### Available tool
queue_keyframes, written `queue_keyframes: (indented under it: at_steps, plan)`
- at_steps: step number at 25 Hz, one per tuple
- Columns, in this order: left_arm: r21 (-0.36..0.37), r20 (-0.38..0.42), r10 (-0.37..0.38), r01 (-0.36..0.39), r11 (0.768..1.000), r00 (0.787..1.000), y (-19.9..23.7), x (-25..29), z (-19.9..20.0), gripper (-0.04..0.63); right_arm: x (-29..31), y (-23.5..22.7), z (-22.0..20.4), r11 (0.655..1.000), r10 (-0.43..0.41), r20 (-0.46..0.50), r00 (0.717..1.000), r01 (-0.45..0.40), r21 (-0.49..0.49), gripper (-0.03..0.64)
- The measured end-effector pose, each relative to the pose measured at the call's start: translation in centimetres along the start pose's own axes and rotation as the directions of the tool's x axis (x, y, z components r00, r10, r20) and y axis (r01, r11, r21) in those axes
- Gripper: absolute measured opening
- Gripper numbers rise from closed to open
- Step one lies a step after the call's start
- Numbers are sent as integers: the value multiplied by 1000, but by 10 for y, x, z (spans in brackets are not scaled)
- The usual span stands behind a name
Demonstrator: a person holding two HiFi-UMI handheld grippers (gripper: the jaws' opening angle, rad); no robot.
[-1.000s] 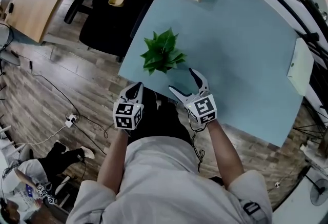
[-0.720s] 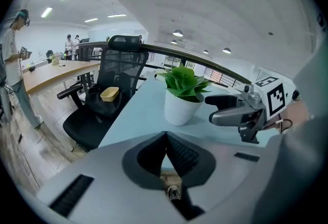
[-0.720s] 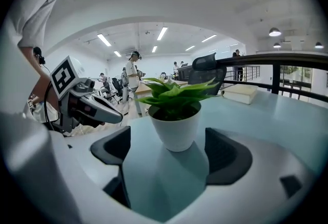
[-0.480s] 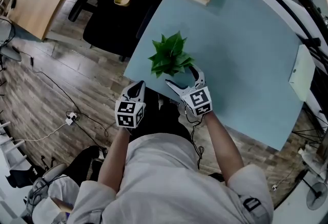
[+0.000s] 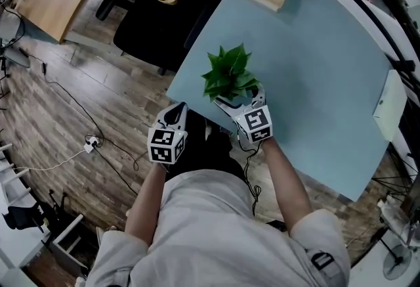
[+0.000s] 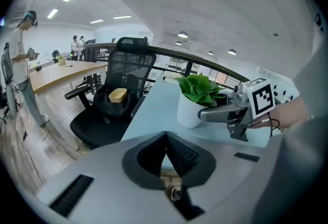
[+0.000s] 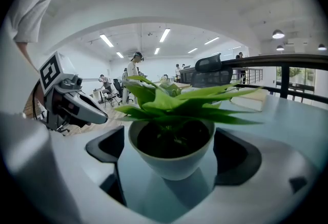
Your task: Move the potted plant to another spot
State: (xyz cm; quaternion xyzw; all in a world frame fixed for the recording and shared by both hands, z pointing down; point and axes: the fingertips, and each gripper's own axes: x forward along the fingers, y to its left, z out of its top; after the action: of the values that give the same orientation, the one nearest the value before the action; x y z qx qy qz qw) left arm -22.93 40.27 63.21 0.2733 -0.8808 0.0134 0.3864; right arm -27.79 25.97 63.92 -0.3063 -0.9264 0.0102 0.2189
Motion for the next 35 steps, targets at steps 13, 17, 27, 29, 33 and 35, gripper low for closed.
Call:
queue_keyframes:
  at_steps: [13,17,27,29,33,35]
  plan:
    - [1,-6,7,-7,1000,1000,5,1,4,11,11,-6,5,1000,-30,7,1000,30,10,532]
    - [14,-1,0,0,1000,1000,1,4,10,11,8,-6,4,999,-35,11,999,35,10,531]
    - [33,6,-13,13,999,1000,-10,8,18,11,-5,-4,7,999,-48,32,998,47,21,525]
    - [34,9,-13,13,999,1000,-12,8,19,11,-8,-5,8,998,-51,40,998,50,29,523]
    - [38,18,-12,11,999,1000,-16,8,23,11,-17,-6,13,998,-57,55,997,55,38,523]
    - [40,22,-14,13,999,1000,-20,8,24,11,-22,-6,16,998,-61,65,996,59,35,523]
